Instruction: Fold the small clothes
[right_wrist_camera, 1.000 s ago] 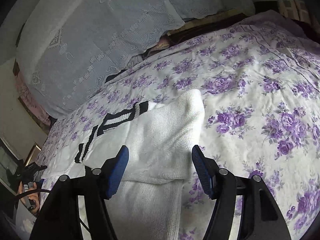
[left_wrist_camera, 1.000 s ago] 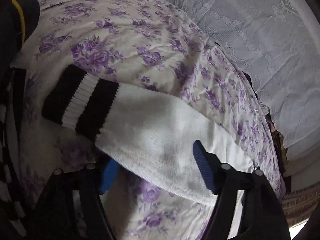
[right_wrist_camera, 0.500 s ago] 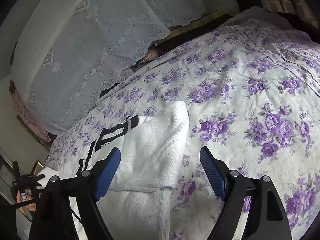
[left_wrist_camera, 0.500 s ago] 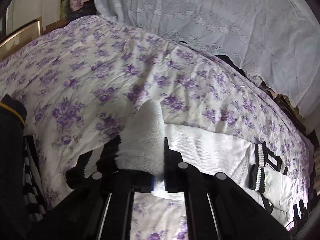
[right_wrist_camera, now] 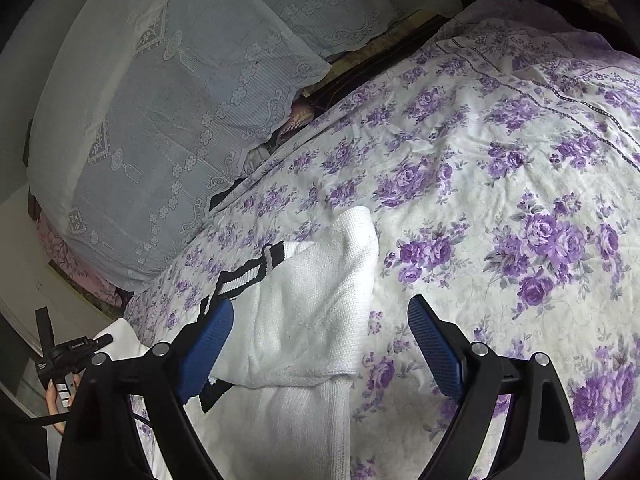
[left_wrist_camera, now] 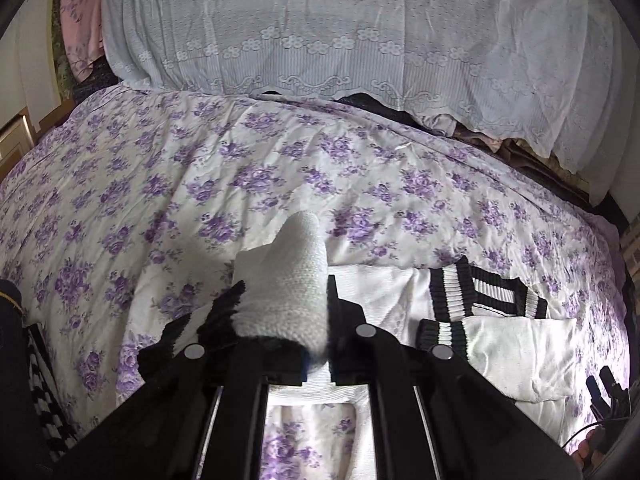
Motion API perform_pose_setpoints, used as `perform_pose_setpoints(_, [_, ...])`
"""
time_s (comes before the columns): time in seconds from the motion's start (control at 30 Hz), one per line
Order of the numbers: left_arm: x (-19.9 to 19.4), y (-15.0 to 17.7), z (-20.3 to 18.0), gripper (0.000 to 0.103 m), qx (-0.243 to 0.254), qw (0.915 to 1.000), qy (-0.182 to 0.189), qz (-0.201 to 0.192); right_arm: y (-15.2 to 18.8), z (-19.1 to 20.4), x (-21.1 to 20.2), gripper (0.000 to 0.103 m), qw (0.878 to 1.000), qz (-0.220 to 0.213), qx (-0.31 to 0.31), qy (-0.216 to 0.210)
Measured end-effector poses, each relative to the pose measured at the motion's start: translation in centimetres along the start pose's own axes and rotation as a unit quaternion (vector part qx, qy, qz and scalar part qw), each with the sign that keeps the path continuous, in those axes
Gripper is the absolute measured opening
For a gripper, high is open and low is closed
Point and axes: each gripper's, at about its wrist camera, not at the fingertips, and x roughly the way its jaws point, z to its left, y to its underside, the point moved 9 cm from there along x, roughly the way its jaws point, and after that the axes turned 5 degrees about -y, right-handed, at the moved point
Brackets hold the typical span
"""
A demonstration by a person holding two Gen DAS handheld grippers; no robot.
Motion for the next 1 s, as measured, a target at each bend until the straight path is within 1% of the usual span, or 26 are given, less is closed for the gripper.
perform_pose_setpoints(0.23, [-1.0,-0.7,-6.1,0.006,0.045,0.9986,0.025,-0.011,-0.2,0.2,-0.3,0.089,1.0,-0.003,-0.006,0.002])
perform_pose_setpoints(0.57, [-2.1,-0.2,-14.2,0.006,0.104,0.9924,0.063,-0.017,-0.3,0.2,-0.4,0.089,1.0,-0.003,-0.001,0.001])
perform_pose_setpoints(0.83, [-1.8,1.7,-19.9,0.006,0.131,0.9862,0.101,-0.003,-0.8,0.0,-0.9,0.089,1.0,-0.009,0.003,-0.004])
perform_pose_setpoints(1.0, [-1.3,3.9,-23.4,0.006,0.155,0.9806,0.12,0.009,-1.1,-0.3,-1.2,0.089,1.0,-0.015,0.009,-0.005])
